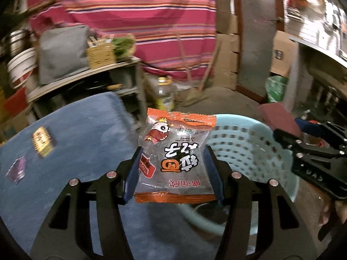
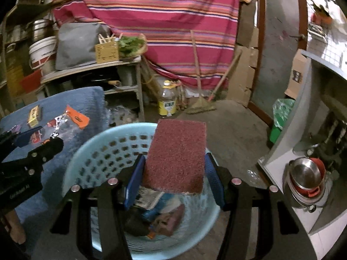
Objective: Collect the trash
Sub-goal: 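Carry the snack bag and brown pad over the basket with both grippers, then open the left gripper over the basket while the right releases the pad there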
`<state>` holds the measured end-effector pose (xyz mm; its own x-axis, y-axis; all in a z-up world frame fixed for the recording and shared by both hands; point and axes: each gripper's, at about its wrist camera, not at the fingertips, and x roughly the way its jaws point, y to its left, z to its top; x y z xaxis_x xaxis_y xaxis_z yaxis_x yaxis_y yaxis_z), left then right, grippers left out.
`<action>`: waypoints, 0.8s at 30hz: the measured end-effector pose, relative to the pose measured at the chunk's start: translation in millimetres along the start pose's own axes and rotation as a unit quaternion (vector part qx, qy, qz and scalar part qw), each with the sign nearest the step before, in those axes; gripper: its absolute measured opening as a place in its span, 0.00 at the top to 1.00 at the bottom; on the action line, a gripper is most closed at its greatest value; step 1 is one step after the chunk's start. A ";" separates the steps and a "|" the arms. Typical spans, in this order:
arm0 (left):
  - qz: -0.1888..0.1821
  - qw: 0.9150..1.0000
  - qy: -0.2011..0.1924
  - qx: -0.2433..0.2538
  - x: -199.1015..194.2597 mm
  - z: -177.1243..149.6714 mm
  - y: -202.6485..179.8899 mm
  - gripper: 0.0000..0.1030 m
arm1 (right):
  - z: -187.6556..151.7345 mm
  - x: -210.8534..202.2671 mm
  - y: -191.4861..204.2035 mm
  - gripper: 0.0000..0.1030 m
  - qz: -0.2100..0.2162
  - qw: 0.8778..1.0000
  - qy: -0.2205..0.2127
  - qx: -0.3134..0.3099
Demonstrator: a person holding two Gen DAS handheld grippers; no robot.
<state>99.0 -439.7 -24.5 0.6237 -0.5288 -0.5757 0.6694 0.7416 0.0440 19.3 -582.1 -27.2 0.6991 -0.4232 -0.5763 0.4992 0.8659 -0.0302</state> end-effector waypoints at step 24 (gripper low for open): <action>0.111 0.990 -0.075 -0.049 -93.5 -12.7 67.2 0.05 | -0.9 36.0 23.1 0.16 0.049 0.998 0.022 -0.016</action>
<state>80.6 -335.2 22.0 0.8092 -0.3974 -0.4326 0.4704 0.8795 0.0721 55.5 -577.1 -49.4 0.7204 -0.3240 -0.6133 0.4118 0.9113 0.0023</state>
